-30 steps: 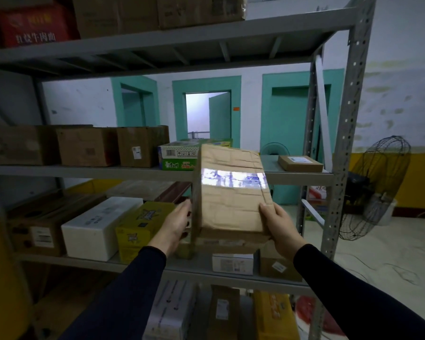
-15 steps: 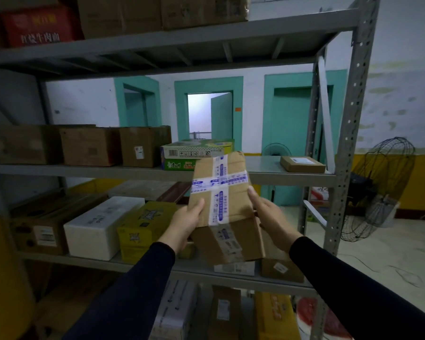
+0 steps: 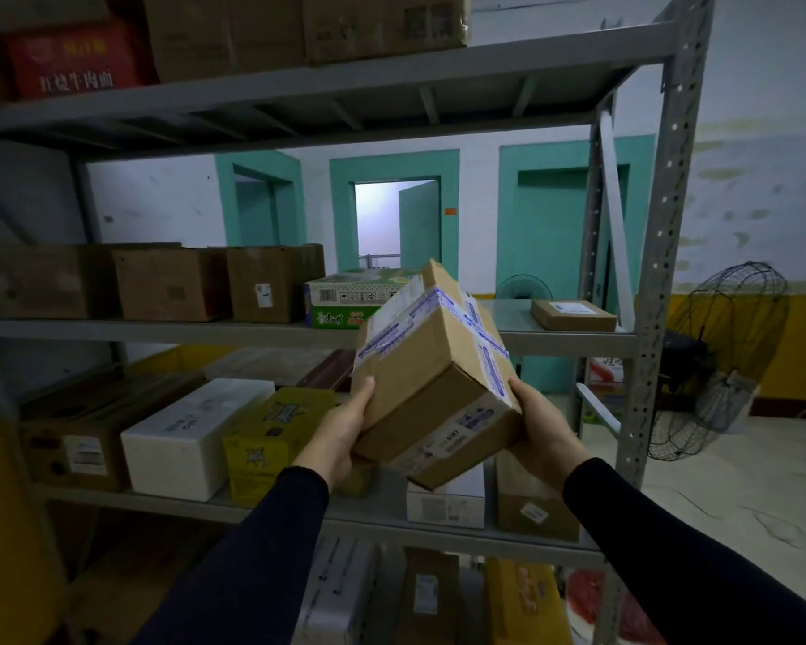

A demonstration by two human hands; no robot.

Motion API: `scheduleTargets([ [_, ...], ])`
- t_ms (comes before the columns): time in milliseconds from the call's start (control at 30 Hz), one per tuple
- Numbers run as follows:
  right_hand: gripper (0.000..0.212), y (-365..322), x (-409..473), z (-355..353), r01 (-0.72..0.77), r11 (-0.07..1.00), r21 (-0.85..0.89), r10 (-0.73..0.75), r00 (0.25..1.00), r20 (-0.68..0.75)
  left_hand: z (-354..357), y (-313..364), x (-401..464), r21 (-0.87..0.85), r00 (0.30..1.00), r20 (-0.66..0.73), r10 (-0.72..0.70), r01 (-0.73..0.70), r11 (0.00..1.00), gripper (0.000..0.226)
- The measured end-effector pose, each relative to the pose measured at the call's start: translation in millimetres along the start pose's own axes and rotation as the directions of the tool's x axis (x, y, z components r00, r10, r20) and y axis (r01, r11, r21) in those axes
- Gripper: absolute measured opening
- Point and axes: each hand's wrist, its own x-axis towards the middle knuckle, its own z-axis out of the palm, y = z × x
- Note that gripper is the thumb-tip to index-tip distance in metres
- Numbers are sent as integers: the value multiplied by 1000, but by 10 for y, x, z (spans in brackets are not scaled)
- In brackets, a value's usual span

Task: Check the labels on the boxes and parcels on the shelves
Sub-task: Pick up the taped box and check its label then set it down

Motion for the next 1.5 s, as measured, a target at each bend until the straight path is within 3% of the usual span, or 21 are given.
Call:
scheduleTargets([
  [67,16,-27,12,-23,141,949,-281,-157,987,-35,1,-14,41,13,995,-36,92,-91,996,49],
  [133,23,-37,29,-9,204,895,-397,-225,974,-6,28,14,19,158,967,-91,239,-223,962,48],
  [233,48,-33,52,64,68,958,-277,-51,996,68,46,14,13,385,905,-78,417,-359,850,47],
  [333,54,16,87,47,44,968,-248,-19,995,103,17,-27,20,398,882,-68,466,-404,823,44],
  [633,57,67,76,45,49,970,-238,-31,996,78,38,-37,-38,384,862,-77,501,-438,813,16],
  [967,37,27,6,68,129,946,-296,-115,991,63,68,0,-63,395,867,-89,491,-422,816,14],
  [1133,46,14,66,-19,198,933,-301,-172,979,111,143,74,-42,401,885,-82,459,-392,828,20],
  [1267,33,-89,86,-109,252,913,-320,-212,965,155,277,171,-6,422,896,-66,439,-374,826,26],
  [1500,23,-341,30,-267,200,952,-233,-188,980,70,579,319,45,390,905,-23,424,-383,837,23],
])
